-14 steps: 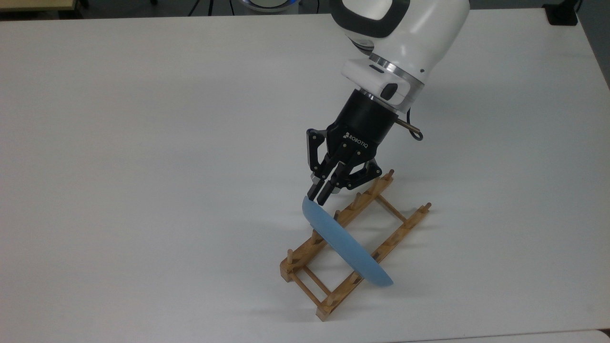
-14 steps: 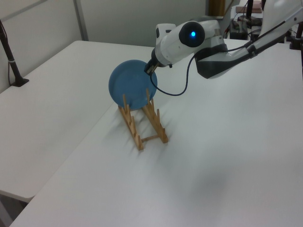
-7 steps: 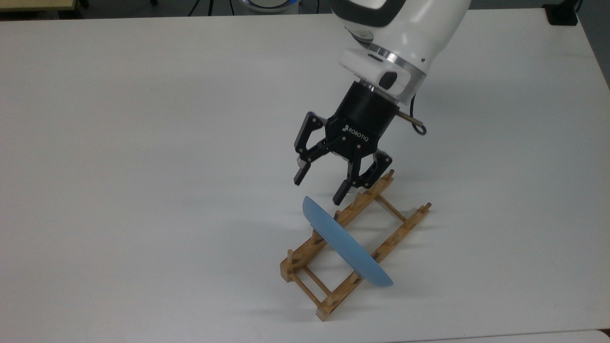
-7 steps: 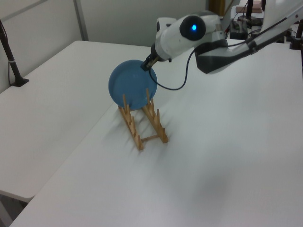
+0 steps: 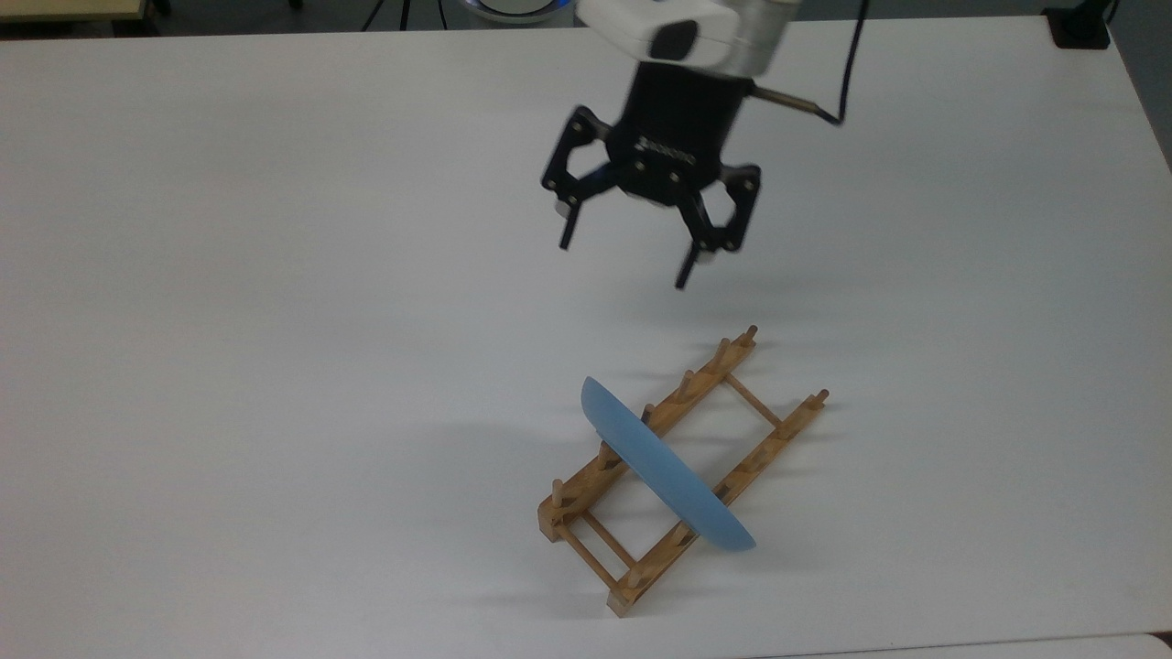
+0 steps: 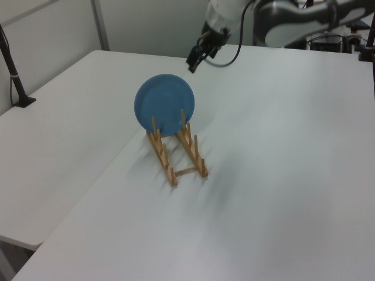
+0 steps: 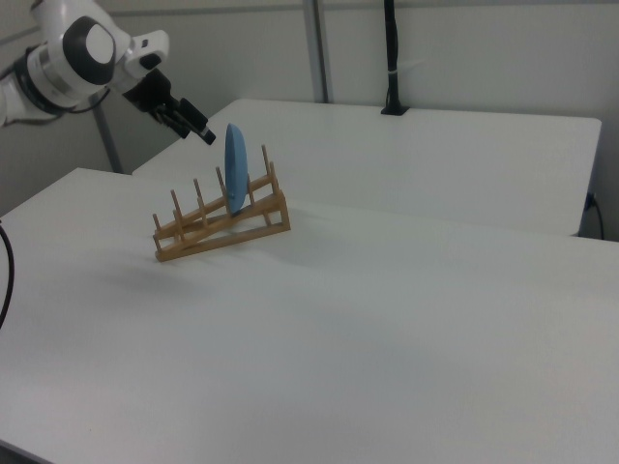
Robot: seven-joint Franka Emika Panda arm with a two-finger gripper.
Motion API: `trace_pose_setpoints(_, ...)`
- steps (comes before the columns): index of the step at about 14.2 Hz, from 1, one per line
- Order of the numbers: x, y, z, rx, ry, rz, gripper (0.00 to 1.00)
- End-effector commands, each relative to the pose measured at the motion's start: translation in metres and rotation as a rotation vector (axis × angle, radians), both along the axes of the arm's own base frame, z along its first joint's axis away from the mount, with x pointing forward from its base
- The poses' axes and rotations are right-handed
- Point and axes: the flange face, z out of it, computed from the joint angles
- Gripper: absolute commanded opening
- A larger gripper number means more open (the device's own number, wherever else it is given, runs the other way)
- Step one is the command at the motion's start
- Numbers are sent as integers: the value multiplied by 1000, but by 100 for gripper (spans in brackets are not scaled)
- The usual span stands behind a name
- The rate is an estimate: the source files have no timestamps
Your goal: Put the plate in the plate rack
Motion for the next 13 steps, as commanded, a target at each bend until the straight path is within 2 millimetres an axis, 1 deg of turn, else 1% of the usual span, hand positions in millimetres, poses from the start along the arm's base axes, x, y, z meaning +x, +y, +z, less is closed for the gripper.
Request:
trace_pose_setpoints(1,-52,-71,13,91,258,167,100)
trace_pose_setpoints(2,-69,-102,16,120,363,223,100)
trace_pose_setpoints(4,-91,-139,20,150,465,278,100)
trace_pose_setpoints(5,-102,-153,19,162,484,303,100)
trace_pose_setpoints(7,-127,-169,15,173,512,302,100)
trace_pose_setpoints(8,-134,-174,21,179,529,288,100)
trace_pose_setpoints(10,-134,-181,23,183,526,275,100)
trace_pose_setpoints(12,-132,-183,30,181,514,272,100)
trace_pose_setpoints(13,-132,-183,29,180,515,272,100)
